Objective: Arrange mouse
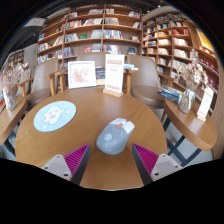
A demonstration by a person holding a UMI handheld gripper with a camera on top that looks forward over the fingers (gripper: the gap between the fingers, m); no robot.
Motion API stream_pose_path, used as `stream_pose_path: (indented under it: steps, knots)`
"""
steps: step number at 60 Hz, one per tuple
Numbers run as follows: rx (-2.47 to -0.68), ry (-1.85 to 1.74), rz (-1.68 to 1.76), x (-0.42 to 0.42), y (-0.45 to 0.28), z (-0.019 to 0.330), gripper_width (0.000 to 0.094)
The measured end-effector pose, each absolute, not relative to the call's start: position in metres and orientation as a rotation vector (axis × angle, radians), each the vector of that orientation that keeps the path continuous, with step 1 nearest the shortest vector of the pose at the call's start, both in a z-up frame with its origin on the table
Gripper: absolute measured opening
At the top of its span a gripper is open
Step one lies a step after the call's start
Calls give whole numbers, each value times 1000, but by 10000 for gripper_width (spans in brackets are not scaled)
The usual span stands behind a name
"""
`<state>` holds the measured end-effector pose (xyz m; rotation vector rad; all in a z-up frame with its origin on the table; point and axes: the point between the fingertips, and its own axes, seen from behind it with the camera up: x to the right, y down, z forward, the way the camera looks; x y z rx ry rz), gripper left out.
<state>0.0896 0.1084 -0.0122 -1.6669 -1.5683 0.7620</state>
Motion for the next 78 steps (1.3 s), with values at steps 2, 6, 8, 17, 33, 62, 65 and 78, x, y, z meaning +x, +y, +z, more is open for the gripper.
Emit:
stream_pose_path:
  steps: [2,6,8,17,33,62,65,78]
  knots:
    - [-1669,-1573,761,86,108,-13,851]
    - [-1675,-1574,762,77,105,-12,853]
    - [-1679,-1576,765,72,104,-12,851]
    - [-1702,-1580,770,48,103,-15,858]
    - [-1728,-1602,782,-2,98,-17,858]
    - [-1723,-1603,778,-31,103,-9,432]
    - [-1701,-1591,799,-33,99,6,431]
    - [-1633,-1608,953,-41,22,82,428]
